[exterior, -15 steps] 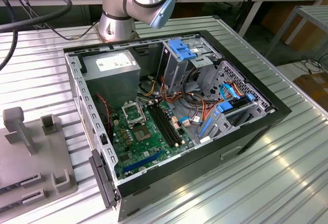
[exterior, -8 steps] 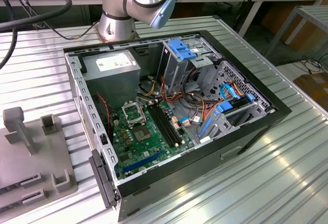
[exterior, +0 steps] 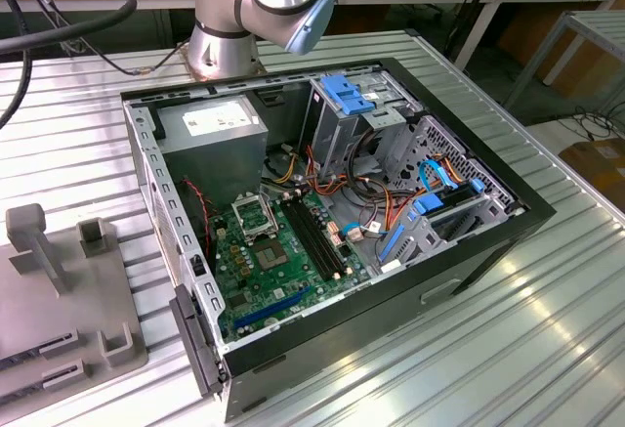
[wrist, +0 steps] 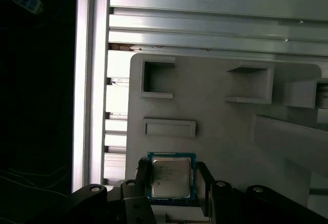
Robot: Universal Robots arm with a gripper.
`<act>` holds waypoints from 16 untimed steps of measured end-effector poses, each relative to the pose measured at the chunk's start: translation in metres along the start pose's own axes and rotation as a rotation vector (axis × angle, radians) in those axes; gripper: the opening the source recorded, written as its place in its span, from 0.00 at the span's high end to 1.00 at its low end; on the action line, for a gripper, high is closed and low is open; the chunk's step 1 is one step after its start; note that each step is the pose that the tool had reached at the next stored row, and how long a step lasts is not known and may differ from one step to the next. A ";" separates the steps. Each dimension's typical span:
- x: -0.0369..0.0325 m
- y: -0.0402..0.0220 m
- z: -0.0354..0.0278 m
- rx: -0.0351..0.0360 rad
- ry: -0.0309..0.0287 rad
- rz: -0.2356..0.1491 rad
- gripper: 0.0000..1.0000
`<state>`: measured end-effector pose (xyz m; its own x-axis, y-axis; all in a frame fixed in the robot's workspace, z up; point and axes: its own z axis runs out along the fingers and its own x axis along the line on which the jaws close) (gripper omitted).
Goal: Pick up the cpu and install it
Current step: 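Pick up the cpu and move it towards the insertion slot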
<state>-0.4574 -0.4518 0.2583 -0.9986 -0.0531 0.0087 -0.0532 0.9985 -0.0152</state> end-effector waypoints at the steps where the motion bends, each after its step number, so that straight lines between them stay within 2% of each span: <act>1: 0.0000 0.0000 -0.0002 0.0000 0.0000 0.000 0.53; 16: 0.0001 -0.0001 -0.0044 0.0001 0.0001 0.000 0.53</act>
<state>-0.4574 -0.4518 0.2628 -0.9986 -0.0530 0.0088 -0.0532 0.9985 -0.0153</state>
